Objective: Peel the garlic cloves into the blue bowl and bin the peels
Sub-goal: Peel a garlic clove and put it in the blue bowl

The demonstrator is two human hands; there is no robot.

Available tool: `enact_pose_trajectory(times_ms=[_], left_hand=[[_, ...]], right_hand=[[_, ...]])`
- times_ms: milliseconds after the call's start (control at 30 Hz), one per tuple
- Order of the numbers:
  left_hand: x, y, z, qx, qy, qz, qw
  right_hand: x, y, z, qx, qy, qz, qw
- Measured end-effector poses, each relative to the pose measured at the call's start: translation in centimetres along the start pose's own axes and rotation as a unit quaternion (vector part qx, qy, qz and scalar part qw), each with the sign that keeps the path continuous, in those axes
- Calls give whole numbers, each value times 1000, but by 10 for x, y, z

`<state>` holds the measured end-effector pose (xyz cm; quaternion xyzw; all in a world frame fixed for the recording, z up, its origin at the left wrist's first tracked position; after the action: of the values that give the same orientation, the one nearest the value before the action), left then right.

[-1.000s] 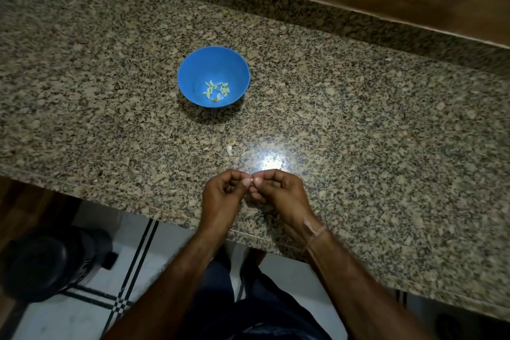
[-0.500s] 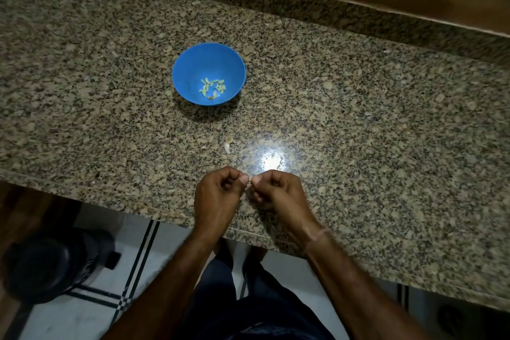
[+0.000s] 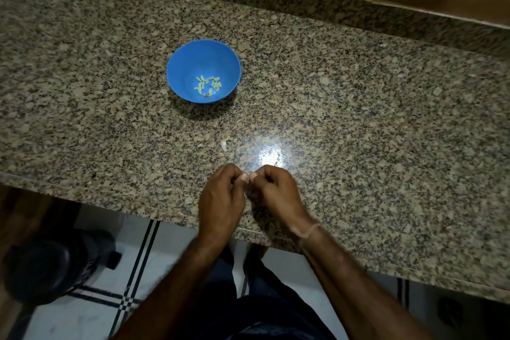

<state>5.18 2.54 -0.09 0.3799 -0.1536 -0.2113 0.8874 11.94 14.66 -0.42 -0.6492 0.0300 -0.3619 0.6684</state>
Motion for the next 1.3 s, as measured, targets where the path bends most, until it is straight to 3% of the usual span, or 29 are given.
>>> enact_pose_trajectory(times_ms=[67,167,233,267,333,367,400,433,500,567,600,833,967,1133,1233,1300], left_hand=[[-1,-2,1,-14,20,-27,999],[-1,-5,0,32,11,13,999],[-4,-7,-5,140,-42,125,981],[-6,-7,-6,222,-75,203,951],[-6,-6,-8,325,-132,334,875],[-6,-6,-8,337,-146,359,858],[-5,-4,-9,328,-143,353,865],[-4,-3,-8,291,-122,312,896],[-3,1,-4,156,-48,176,971],[-2,4,0,82,7,79,993],[-2,5,2,77,16,58,995],[-4,3,15,210,-26,138,968],[-4,6,21,207,-24,119,971],[-2,6,20,216,-20,100,971],[1,6,18,293,-29,148,944],[3,6,15,363,-56,218,904]], right_hand=[[0,0,-4,-183,-40,-153,970],[1,1,-8,-213,-50,-187,958],[2,5,-6,-97,-20,-64,993],[3,5,-4,8,3,36,999],[6,4,-3,194,28,213,957],[4,5,-3,231,32,248,940],[5,6,-3,232,36,243,941],[4,7,-4,187,35,193,963],[3,7,-7,0,21,26,999],[4,6,-11,-161,3,-99,982],[4,6,-11,-197,-4,-120,973],[3,8,5,-55,15,13,998],[3,1,9,-33,-1,38,999],[7,-1,9,27,34,87,995],[9,-1,6,8,46,100,994],[9,-1,4,-17,52,94,994]])
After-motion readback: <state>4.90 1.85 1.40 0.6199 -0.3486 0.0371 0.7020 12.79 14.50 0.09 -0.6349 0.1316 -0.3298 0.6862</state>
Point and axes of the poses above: each hand's wrist, its own x-axis away from the middle knuckle, its own z-axis out of the back of the hand, y = z × x, the point moved 2 cm from there along -x, towards the middle knuckle, and after that the axes turned 2 degrees about -x, right-handed, at the moved point
